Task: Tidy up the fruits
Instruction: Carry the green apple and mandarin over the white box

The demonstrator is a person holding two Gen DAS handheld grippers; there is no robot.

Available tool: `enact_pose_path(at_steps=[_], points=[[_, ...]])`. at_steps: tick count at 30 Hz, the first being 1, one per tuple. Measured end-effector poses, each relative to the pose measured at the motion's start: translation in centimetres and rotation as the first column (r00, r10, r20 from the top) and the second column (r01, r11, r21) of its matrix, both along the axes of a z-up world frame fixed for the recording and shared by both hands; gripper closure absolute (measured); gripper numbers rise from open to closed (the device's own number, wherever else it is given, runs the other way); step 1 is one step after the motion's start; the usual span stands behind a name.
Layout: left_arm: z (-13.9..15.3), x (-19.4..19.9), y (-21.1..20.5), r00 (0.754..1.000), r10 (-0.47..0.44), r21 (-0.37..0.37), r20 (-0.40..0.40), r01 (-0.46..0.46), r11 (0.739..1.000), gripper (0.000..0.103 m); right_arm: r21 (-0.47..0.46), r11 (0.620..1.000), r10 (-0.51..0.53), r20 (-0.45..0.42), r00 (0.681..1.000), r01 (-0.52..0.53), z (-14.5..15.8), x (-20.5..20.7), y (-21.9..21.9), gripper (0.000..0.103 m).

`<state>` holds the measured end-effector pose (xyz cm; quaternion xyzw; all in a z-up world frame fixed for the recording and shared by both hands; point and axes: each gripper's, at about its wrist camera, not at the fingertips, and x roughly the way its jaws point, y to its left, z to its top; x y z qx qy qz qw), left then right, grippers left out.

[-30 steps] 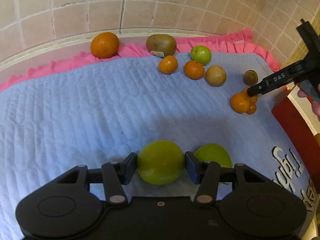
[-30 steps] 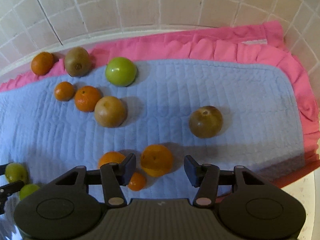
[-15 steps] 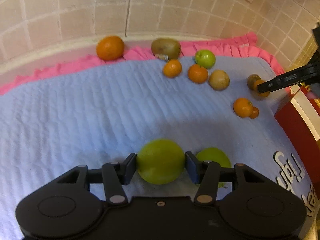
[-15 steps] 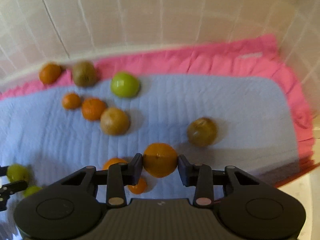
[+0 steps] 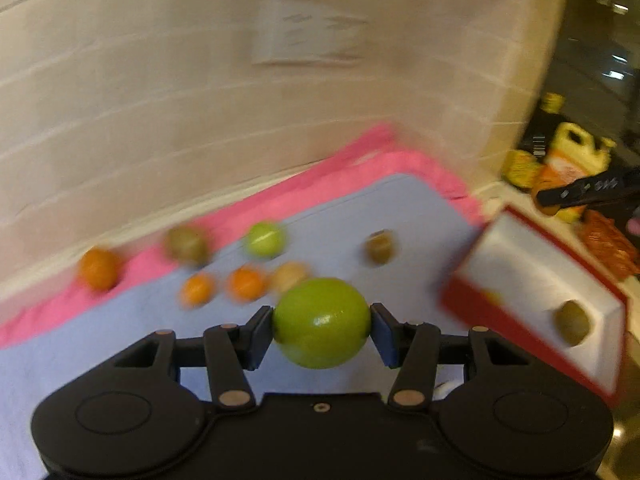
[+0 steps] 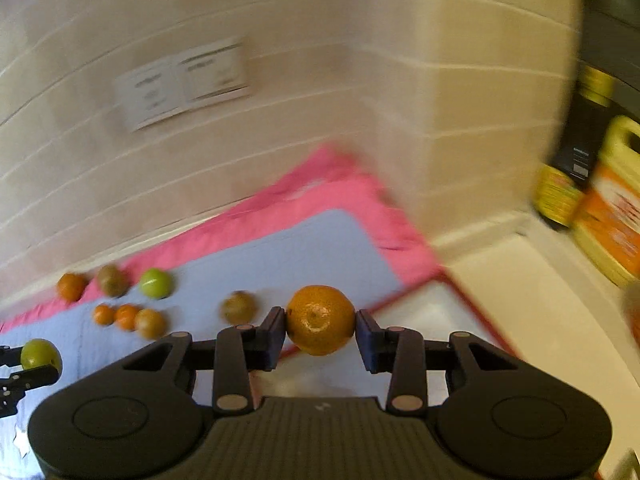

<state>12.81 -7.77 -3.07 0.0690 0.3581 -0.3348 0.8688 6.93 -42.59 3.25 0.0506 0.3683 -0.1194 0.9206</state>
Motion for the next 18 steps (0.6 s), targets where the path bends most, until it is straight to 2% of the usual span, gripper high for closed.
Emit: enact_pose_path(at_steps=[4,9,13,18], points=[[1.1,-1.3,-6.5,0.989,-0.146,-0.028,0.027,0.147,0.989,0.041,0.051,0.993,-0.112,0.025,0.993,0.110,-0.1,-3.8,-4.8,0.063],[0.7,-2.7,-14.0,0.954,-0.298,-0.033,0.020,0.298,0.954,0.040,0.106,0.975,-0.199,0.019,0.980,0.196,-1.4,-7.4,-8.7,0.063],[-0.5,-2.9,-18.7,0.929,-0.369,-0.022,-0.007,0.369,0.929,0.040,0.144,0.963,-0.230,-0.004,0.973,0.228,-2.6,-9.2,-10.5,0.063],[-2.6,-1.6,-24.4,0.906,-0.417,-0.022,-0.073,0.417,0.909,0.040,0.188,0.954,-0.231,-0.047,0.972,0.235,-4.8,-9.5,-11.8,0.063]])
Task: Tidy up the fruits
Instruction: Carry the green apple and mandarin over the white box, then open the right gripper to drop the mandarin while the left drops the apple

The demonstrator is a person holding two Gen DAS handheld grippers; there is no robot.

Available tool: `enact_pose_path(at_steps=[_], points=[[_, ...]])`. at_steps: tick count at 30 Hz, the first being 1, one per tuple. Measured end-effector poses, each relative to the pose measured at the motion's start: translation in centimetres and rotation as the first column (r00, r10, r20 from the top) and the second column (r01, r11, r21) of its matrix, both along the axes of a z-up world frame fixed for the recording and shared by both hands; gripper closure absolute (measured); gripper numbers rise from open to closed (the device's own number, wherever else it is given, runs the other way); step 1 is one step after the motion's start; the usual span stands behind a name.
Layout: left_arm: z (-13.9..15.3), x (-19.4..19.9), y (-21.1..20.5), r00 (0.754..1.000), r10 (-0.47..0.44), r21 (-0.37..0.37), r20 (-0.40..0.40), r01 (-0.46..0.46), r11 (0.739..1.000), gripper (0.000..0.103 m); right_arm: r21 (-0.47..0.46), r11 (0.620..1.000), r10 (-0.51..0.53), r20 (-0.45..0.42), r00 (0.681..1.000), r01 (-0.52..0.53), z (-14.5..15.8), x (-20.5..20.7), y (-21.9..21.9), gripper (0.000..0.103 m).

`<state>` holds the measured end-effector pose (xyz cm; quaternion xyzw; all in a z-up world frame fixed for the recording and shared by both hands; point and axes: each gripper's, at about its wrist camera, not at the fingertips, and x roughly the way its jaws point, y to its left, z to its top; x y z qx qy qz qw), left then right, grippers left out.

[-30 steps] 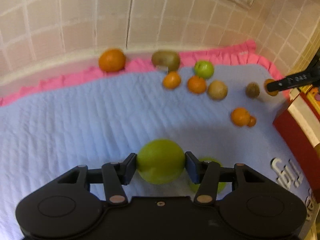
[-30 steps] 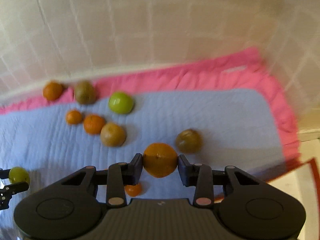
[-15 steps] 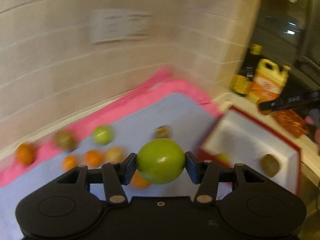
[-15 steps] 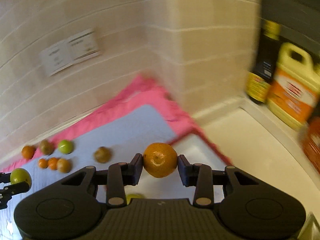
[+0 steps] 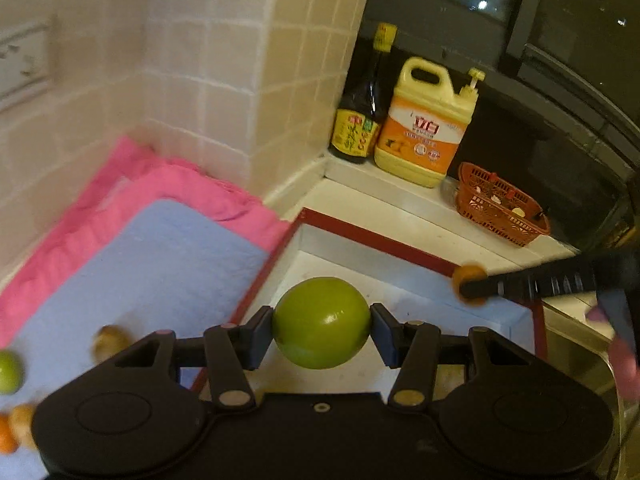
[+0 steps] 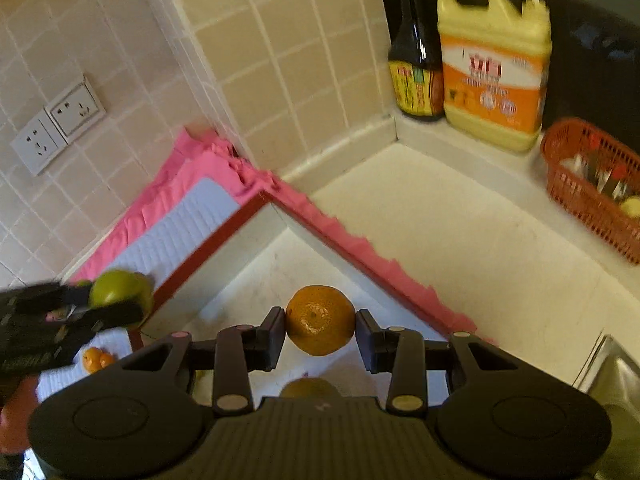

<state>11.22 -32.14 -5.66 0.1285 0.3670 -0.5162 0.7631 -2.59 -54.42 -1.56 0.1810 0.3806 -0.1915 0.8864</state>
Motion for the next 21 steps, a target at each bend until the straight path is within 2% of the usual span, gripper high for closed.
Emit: enact_pose_path(at_steps=[6,11,21], points=[[-4.0,1.6,-5.9,0.997,-0.032,0.100,-0.069,0.038,0.994,0.040,0.077,0.997,0.011,-0.059,0.998,-0.006,-3.5,1.6,-0.8,0.063],[-6.8,2.4,-7.7,0.994,-0.015,0.163,-0.107,0.033,0.986,0.040,0.086,0.996,0.001,-0.104,0.995,0.008,-5.5,2.5,-1.3,0.063],[-7.9,2.3,-8.6,0.992,-0.027,0.188,-0.123,0.050,0.981,0.040,0.097,0.995,-0.020,-0.126,0.992,0.032,-6.4,2.9,-1.8,0.061]])
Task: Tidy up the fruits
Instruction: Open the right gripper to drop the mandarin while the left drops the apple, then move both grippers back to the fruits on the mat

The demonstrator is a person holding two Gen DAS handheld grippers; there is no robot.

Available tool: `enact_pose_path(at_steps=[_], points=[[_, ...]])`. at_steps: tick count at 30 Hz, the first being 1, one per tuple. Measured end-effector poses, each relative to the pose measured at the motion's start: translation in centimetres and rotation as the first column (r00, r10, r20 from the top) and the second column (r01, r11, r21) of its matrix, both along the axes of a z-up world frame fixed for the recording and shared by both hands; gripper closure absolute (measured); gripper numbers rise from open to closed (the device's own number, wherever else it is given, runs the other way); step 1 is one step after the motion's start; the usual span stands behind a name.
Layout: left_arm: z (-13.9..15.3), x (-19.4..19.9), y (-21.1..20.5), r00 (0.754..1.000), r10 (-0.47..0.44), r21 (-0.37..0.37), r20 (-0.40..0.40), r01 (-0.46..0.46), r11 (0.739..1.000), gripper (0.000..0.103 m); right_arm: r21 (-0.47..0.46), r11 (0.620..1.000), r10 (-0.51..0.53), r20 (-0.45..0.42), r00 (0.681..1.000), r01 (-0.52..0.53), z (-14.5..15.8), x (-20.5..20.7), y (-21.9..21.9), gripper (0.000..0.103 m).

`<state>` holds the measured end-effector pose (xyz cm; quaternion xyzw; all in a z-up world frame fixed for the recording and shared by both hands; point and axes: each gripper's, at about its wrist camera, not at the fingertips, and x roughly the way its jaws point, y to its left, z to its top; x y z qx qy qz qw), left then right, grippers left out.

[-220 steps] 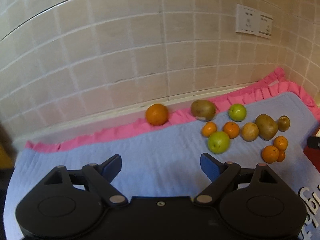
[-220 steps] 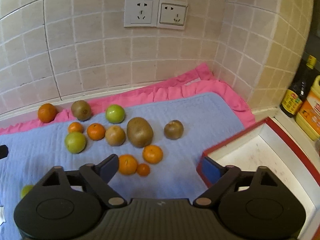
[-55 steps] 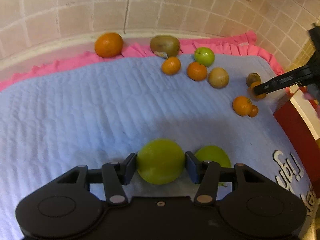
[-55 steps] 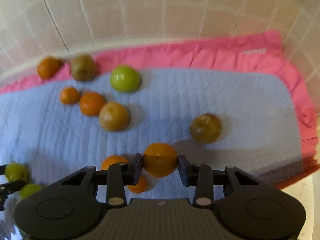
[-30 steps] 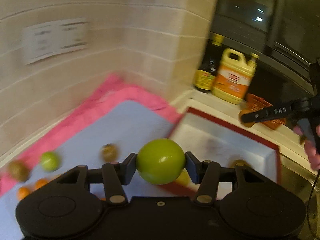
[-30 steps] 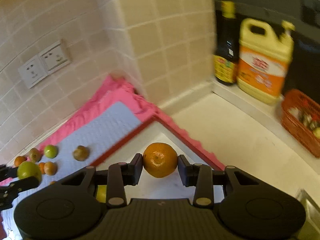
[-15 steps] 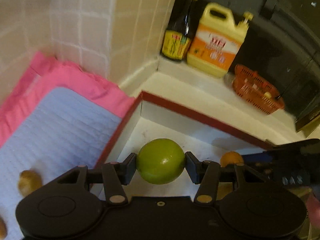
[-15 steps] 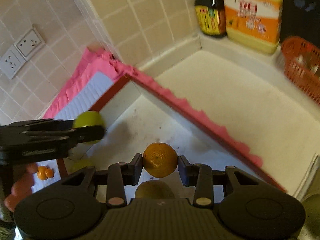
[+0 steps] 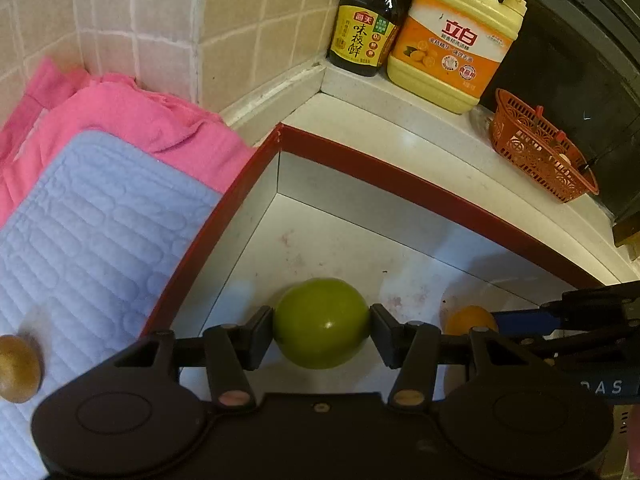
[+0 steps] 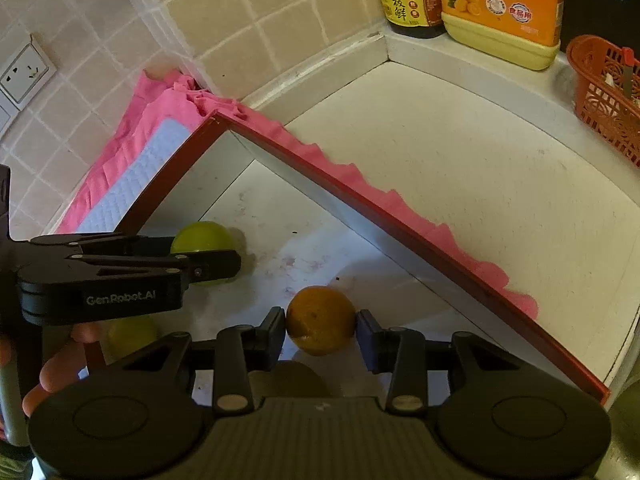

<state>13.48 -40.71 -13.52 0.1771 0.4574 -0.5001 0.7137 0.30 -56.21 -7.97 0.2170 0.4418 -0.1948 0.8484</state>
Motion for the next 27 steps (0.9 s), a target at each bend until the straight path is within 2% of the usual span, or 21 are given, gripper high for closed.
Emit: enact_pose_path(at_steps=[2,3,6,9,12,18,21,25,27], points=[[0.3,0.0,0.3,1.000,0.006,0.001,0.005,-0.006,1.000,0.041,0.002,1.000,-0.016,0.014,1.000,0.016,0.6,-0.4,0.0,0.059],[0.6,-0.1,0.7,1.000,0.008,0.000,0.006,-0.008,1.000,0.041,0.002,1.000,-0.022,0.021,1.000,0.022,1.0,-0.6,0.0,0.054],[2.1,-0.2,2.2,1.000,0.014,-0.052,-0.003,-0.014,0.999,0.037,-0.011,0.999,-0.035,0.056,0.998,0.035,2.6,-1.6,0.1,0.052],[4.7,-0.5,4.4,0.999,0.031,-0.116,0.028,-0.028,0.993,0.032,0.000,0.998,-0.067,0.115,0.991,0.067,4.3,-3.1,0.3,0.050],[7.4,-0.9,7.1,0.995,0.064,-0.165,0.073,-0.051,0.985,0.032,0.010,0.995,-0.100,0.169,0.980,0.100,5.9,-4.8,0.4,0.047],[12.2,-1.3,14.0,0.977,0.177,-0.256,0.119,-0.142,0.956,0.030,0.019,0.993,-0.118,0.263,0.958,0.117,8.9,-7.2,1.5,0.043],[14.1,-1.6,18.3,0.950,0.273,-0.302,0.149,-0.220,0.928,0.028,0.002,0.994,-0.106,0.312,0.944,0.111,10.4,-7.5,2.8,0.040],[15.7,-1.9,24.8,0.894,0.407,-0.338,0.188,-0.330,0.881,0.026,-0.003,0.996,-0.083,0.349,0.933,0.090,12.0,-7.0,4.7,0.036],[16.0,-1.8,27.7,0.865,0.464,-0.345,0.191,-0.383,0.857,0.026,-0.015,0.998,-0.050,0.357,0.933,0.060,12.6,-6.4,5.8,0.029]])
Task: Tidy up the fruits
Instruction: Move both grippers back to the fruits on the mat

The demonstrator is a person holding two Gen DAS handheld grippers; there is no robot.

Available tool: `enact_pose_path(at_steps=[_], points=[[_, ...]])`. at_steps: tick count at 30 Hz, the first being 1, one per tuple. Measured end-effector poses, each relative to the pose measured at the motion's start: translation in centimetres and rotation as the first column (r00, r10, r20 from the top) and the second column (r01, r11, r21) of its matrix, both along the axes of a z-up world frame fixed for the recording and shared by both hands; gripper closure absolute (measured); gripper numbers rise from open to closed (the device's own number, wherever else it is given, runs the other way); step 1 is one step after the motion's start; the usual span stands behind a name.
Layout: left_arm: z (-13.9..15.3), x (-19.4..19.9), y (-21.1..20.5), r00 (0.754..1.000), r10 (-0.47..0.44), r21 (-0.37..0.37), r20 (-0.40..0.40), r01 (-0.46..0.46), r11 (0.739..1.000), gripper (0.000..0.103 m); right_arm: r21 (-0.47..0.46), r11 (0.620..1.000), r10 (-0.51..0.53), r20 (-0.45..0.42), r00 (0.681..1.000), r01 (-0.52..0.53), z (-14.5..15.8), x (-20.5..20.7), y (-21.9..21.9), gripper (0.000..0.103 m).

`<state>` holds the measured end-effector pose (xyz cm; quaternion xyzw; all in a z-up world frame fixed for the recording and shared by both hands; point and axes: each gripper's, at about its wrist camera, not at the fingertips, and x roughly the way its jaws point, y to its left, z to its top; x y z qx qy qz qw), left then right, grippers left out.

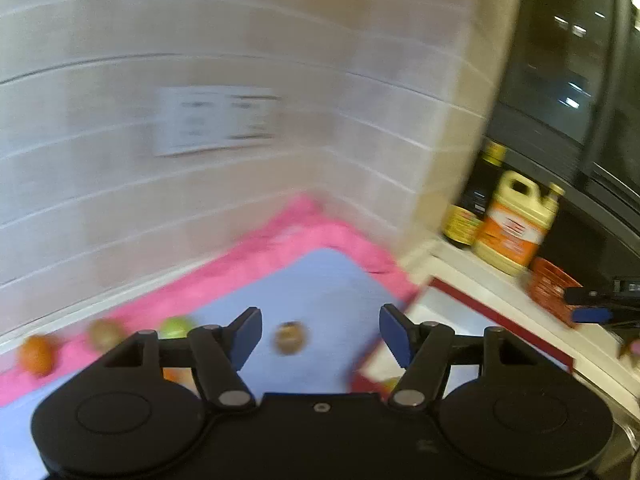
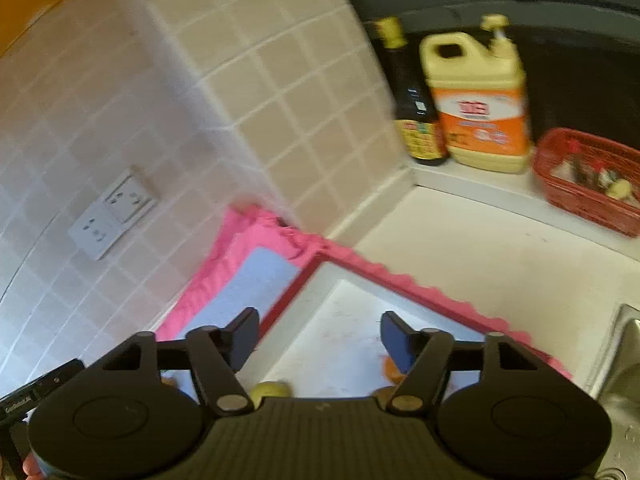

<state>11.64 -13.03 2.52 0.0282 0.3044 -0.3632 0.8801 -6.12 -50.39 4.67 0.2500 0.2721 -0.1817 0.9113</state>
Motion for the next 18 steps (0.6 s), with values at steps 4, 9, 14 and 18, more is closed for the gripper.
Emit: enact_pose_path(at_steps=[4,9,14,18], points=[[0.1,0.3,5.9,0.990,0.140,-0.009,0.003,-0.140,0.990,0.026,-0.020,0.999,0.044,0.002,0.999,-0.044,0.8,1.6,2.2,0.022],[-0.5,0.7,12.0,0.956,0.291,-0.024,-0.013,-0.292,0.956,0.026,-0.012,0.996,0.091,0.008,0.996,-0.091,1.0,3.8,4.4,0.019],[-2.2,0.9,15.6,0.933,0.359,0.005,-0.037,-0.359,0.933,0.026,-0.013,0.989,0.146,-0.003,0.989,-0.146,0.6,6.5,6.7,0.016],[-3.9,1.1,16.9,0.938,0.341,0.024,-0.067,-0.340,0.940,0.024,-0.027,0.981,0.192,-0.031,0.981,-0.193,0.3,9.2,8.9,0.014]])
